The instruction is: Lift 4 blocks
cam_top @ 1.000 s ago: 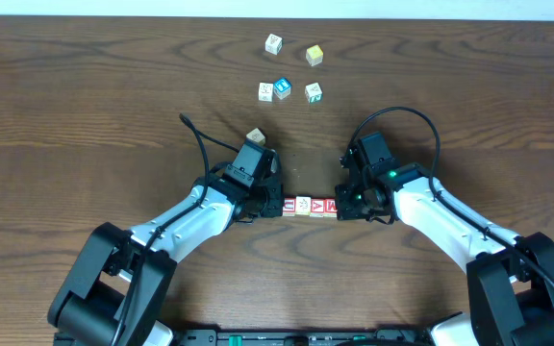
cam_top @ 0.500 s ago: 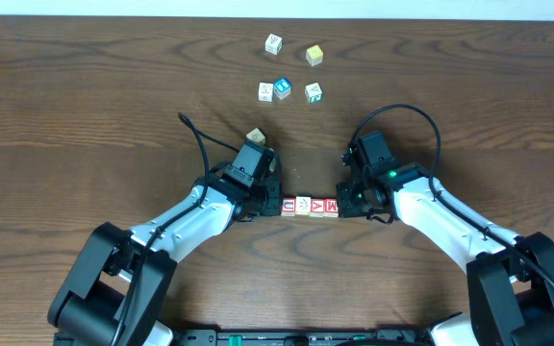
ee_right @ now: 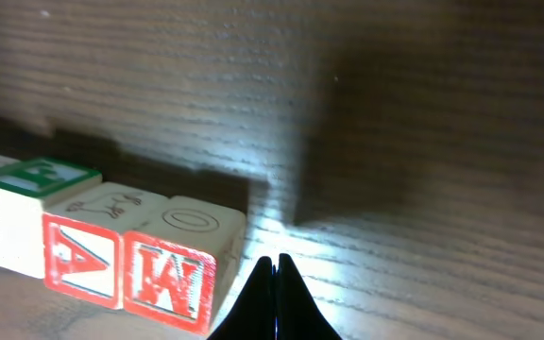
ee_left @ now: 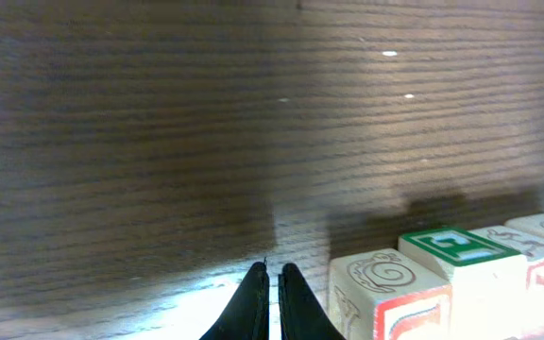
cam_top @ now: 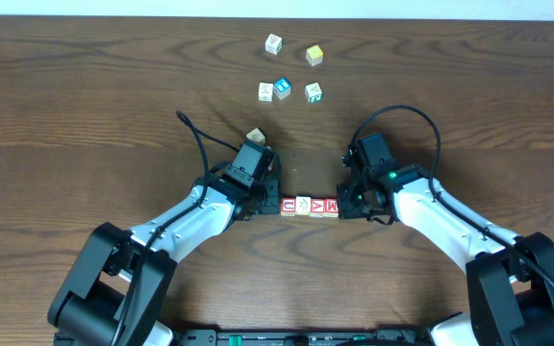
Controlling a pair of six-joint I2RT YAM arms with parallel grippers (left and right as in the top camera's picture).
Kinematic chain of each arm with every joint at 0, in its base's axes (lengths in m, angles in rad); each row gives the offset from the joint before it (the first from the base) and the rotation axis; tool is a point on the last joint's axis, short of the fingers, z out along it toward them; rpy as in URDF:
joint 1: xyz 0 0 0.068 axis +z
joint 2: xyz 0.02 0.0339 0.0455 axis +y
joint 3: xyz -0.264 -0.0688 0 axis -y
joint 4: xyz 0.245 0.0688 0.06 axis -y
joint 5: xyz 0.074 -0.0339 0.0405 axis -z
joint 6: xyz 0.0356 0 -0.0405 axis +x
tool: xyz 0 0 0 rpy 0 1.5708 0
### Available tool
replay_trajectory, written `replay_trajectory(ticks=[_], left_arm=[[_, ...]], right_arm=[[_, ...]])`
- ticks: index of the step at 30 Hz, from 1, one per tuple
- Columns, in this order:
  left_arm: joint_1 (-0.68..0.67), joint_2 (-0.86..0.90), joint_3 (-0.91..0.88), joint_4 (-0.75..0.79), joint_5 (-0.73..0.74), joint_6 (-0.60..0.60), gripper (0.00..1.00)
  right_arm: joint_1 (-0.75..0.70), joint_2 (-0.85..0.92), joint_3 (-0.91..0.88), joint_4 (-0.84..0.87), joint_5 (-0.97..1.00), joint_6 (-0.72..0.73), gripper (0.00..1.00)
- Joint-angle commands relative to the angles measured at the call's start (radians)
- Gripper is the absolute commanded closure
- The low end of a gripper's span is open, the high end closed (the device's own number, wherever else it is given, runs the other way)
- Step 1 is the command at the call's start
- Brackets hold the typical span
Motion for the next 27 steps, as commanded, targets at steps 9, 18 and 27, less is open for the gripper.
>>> replay_trajectory(ticks=[9, 18, 27], left_arm=[[-0.021, 0.005, -0.010, -0.005, -0.016, 0.007, 0.93], [-0.064, 0.005, -0.010, 0.014, 0.042, 0.037, 0.93], [-0.063, 0.005, -0.010, 0.021, 0.058, 0.019, 0.93]], right_arm=[[0.036, -0.002, -0.030, 0.045, -0.032, 0.034, 0.99], [0.055, -0.002, -0.030, 0.066, -0.031, 0.037, 0.99], [0.055, -0.002, -0.030, 0.068, -0.017, 0.059, 0.99]])
